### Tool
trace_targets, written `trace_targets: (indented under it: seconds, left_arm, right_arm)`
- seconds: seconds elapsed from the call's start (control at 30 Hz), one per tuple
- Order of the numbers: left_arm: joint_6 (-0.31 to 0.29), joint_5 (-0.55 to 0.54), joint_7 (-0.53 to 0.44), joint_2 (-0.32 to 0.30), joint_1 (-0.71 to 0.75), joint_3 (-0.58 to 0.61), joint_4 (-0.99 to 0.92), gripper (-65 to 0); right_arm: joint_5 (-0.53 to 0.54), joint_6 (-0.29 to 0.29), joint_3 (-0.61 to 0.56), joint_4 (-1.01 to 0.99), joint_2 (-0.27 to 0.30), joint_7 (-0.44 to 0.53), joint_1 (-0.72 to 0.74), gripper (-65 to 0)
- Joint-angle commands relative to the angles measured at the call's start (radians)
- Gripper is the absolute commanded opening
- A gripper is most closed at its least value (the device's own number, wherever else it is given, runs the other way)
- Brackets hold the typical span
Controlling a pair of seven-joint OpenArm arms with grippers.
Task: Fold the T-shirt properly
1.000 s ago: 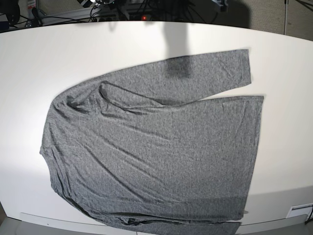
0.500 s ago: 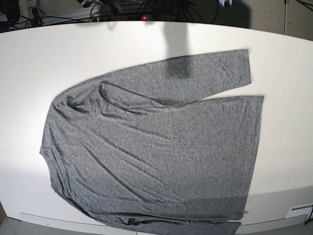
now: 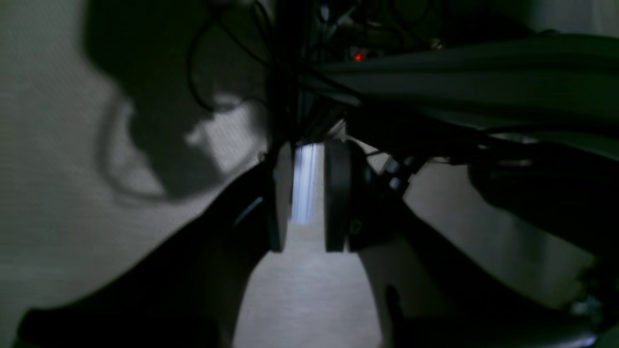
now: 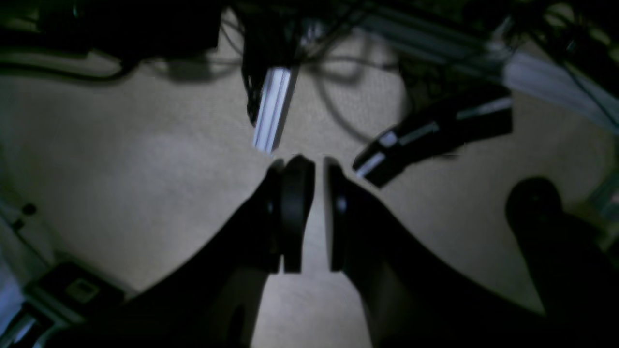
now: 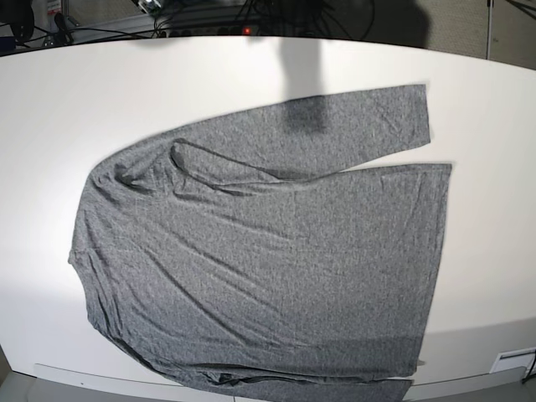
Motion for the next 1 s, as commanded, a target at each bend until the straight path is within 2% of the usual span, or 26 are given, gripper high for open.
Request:
trace_targets:
  seconds: [0.0, 0.1, 0.2, 0.27, 0.37, 0.5, 0.73, 0.87, 0.97]
  left_arm:
    - [-0.008, -0.009, -0.008, -0.002, 0.047, -0.003, 0.056, -52.3]
    - [-0.007, -0.04, -0.005, -0.002, 0.143, -0.003, 0.217, -52.3]
    - [-0.007, -0.062, -0.004, -0.002, 0.229, -0.003, 0.38, -52.3]
    - [-0.008, -0.061, 0.009, -0.002, 0.272, -0.003, 0.486, -52.3]
    - [-0.008, -0.06, 0.064, -0.002, 0.301, -0.003, 0.626, -52.3]
    - [-0.008, -0.044, 0.126, -0.002, 0.289, -0.003, 0.769, -52.3]
    - [-0.01, 0.129, 0.125, -0.009, 0.211, -0.003, 0.893, -52.3]
    - [-0.02, 0.192, 0.127, -0.057, 0.125, 0.014, 0.901, -52.3]
    - [-0.02, 0.272, 0.154, -0.112, 0.066, 0.089, 0.901, -50.7]
  right_arm:
    - [0.029, 0.015, 0.001, 0.061, 0.026, -0.003, -0.048, -56.2]
    - [0.087, -0.008, 0.002, 0.236, 0.079, -0.035, -0.171, -56.2]
    - [0.102, -0.105, 0.016, 0.415, 0.119, -0.044, -0.296, -56.2]
    - [0.099, -0.158, 0.05, 0.535, 0.132, -0.048, -0.377, -56.2]
    - [0.06, -0.172, 0.14, 0.705, 0.13, -0.055, -0.481, -56.2]
    - [0.048, -0.172, 0.283, 0.899, 0.131, -0.067, -0.575, -56.2]
    - [0.049, -0.163, 0.515, 1.095, 0.137, -0.08, -0.577, -56.2]
    - [0.049, -0.058, 0.545, 1.132, 0.199, -0.117, -0.516, -56.2]
    - [0.049, 0.01, 0.544, 1.132, 0.249, -0.13, -0.463, -56.2]
